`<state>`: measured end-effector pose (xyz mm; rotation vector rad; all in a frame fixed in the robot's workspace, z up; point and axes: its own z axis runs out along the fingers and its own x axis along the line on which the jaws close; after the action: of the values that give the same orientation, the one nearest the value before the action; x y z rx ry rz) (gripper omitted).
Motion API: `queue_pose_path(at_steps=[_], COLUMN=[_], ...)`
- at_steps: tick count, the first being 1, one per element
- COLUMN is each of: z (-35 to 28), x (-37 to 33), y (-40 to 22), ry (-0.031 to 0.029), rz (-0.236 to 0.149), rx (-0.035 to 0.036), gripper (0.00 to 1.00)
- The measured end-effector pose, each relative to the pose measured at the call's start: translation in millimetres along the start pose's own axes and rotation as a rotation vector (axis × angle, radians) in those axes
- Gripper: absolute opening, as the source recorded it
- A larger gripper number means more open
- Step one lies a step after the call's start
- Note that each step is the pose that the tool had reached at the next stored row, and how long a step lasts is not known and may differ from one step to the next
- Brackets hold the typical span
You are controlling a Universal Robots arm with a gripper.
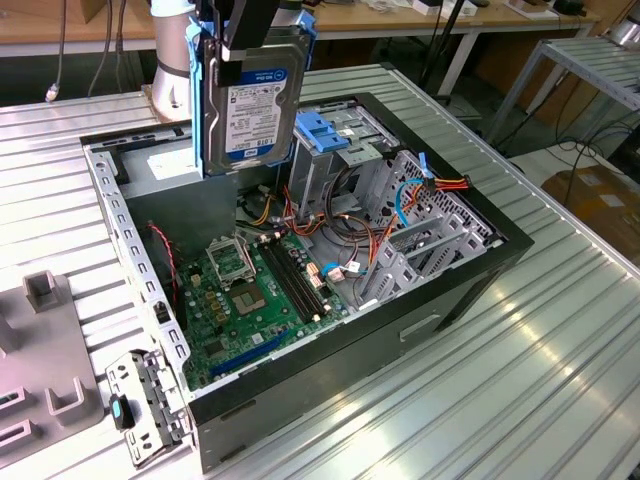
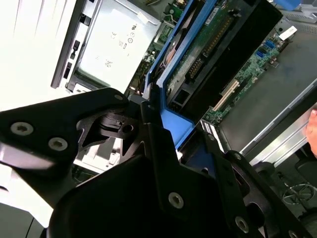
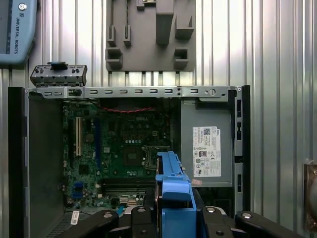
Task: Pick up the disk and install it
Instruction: 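Insert the disk into the insertion slot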
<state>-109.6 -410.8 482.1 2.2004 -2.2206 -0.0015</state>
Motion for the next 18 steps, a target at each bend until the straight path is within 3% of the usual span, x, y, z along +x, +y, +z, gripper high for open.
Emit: queue_pose_path(at_steps=[18], z=[0.2], x=[12.5], y=[-0.1], ry=[-0.0001], rz=[0.0], rx=[0.0001], gripper=[0.37])
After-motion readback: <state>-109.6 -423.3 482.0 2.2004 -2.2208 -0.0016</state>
